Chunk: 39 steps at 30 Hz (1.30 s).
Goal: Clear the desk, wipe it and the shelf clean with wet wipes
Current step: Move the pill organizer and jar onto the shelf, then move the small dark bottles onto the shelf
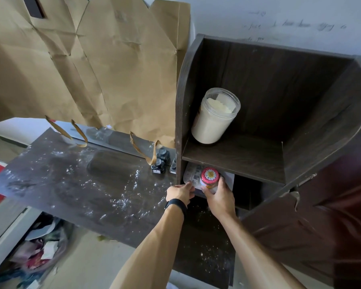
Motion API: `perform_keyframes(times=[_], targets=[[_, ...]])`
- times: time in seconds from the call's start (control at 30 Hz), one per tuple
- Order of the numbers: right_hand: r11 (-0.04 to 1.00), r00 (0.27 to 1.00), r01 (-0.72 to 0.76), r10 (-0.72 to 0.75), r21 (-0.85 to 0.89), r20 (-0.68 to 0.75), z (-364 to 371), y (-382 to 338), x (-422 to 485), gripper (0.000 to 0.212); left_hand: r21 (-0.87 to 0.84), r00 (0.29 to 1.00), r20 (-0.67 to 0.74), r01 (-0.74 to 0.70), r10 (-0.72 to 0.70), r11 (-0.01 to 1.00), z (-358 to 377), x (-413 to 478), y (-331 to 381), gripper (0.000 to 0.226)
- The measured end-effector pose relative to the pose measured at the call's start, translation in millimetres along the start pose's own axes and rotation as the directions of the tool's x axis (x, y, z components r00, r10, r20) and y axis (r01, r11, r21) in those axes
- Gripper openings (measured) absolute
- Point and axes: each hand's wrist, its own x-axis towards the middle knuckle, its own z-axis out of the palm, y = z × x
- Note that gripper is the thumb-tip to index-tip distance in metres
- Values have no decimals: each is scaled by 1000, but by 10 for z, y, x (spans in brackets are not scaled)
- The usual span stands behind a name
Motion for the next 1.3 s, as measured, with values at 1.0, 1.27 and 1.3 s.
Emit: perform_keyframes(times=[1.0,1.27,1.3], targets=[[823,955,139,35,-551,293,2181,-19,-783,74,677,932,51,-297,359,674,-999,1761,376,83],[834,906,114,135,-539,400,2108,-122,-731,76,766,932,6,-237,361,598,-833,1864,546,65],[837,901,114,141,-536,411,2084,-155,-721,76,785,933,27,-241,358,570,-875,1848,559,62]])
